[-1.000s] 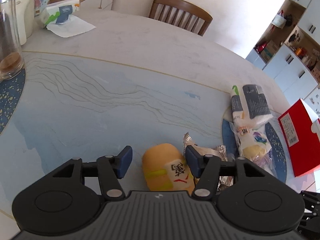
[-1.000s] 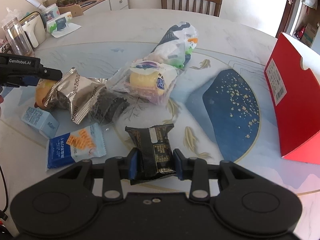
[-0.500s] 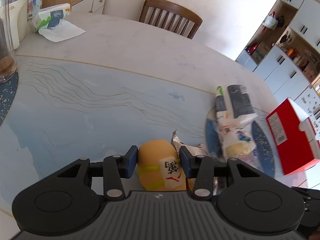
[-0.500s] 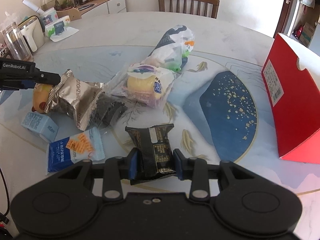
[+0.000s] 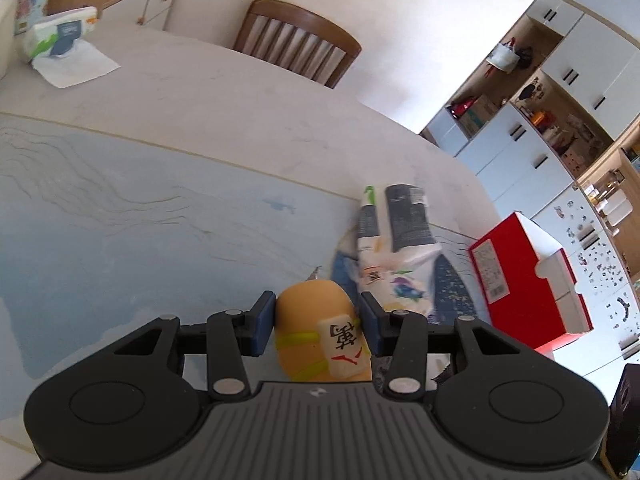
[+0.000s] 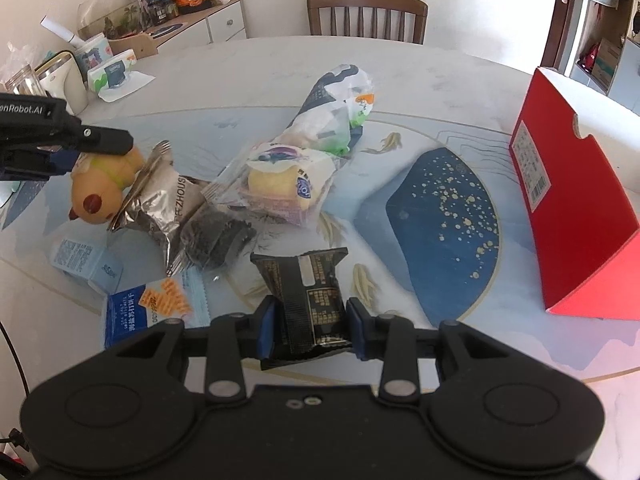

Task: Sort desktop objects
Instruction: 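Lift and carry the snack bar and the egg toy over the red shoebox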

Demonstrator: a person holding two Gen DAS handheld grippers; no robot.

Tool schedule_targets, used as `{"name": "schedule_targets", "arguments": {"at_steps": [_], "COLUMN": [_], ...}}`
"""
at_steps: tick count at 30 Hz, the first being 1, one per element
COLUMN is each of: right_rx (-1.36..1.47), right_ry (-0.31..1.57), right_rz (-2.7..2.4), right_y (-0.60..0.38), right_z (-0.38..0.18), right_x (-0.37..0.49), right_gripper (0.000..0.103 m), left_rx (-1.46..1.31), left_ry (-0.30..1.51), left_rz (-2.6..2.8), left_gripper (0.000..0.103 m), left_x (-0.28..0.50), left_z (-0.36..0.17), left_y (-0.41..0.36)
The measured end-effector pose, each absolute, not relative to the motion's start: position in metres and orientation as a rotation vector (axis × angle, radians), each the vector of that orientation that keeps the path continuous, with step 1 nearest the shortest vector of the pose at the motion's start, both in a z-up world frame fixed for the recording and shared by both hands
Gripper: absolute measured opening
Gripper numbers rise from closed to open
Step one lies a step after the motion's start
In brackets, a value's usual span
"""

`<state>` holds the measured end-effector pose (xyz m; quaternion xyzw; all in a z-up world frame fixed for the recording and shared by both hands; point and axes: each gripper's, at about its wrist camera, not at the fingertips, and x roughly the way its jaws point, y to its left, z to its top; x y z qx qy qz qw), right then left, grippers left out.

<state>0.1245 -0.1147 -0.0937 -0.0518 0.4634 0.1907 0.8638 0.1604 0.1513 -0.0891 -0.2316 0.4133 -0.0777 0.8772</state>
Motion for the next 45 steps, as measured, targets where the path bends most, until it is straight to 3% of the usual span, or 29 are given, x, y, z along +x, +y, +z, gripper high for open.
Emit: {"name": "schedule_targets", "arguments": {"at_steps": [25,45], "right_rx": [-0.037,-0.013], "right_ry": [0.916,0.847], "right_rz": [0.342,0.261], "right_y": [-0.167,-0.27], "right_z": [-0.043,-0.001], "right_x": [0.114,0.14], "right_gripper": [0.036,0.036], "left_rx": [-0.33,-0.175], "left_ry": [0.811,0.789], "left_rz": [-0.37,-0.53], "left_gripper": [0.044,0.044], "left_x": [0.168,0.198], "left_z": [-0.04,-0.014], "left_y": [0.048,-0.081]}}
